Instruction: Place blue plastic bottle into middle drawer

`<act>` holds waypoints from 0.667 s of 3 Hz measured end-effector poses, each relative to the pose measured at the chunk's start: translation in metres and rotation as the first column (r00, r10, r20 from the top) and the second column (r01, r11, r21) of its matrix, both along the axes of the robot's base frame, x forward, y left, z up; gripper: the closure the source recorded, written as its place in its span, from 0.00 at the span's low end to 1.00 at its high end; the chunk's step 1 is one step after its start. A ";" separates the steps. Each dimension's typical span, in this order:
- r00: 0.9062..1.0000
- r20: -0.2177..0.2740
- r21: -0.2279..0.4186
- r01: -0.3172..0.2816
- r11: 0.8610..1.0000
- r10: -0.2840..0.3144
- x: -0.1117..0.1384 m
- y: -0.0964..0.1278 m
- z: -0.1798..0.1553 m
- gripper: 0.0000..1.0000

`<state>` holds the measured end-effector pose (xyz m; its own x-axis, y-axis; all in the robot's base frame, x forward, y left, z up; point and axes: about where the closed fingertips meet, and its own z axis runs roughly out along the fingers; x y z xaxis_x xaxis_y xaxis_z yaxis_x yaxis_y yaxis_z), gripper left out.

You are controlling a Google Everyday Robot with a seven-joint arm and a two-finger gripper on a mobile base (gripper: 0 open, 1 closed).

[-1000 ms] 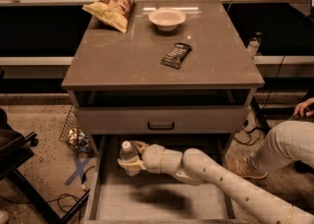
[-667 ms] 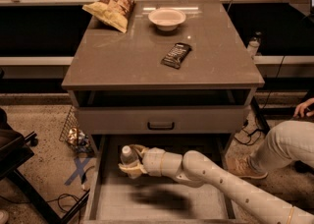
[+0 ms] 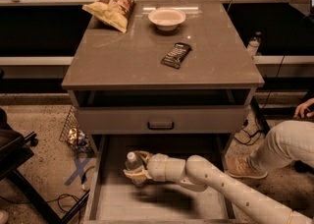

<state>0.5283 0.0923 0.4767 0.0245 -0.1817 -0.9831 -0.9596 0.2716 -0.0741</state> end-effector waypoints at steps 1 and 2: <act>0.997 -0.068 0.023 0.025 0.999 -0.023 0.001 -0.007 -0.013 1.00; 0.997 -0.068 0.023 0.025 0.999 -0.023 0.001 -0.007 -0.008 0.75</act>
Offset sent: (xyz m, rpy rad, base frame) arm 0.0007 -0.0071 -0.0136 0.0238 0.0677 -0.0241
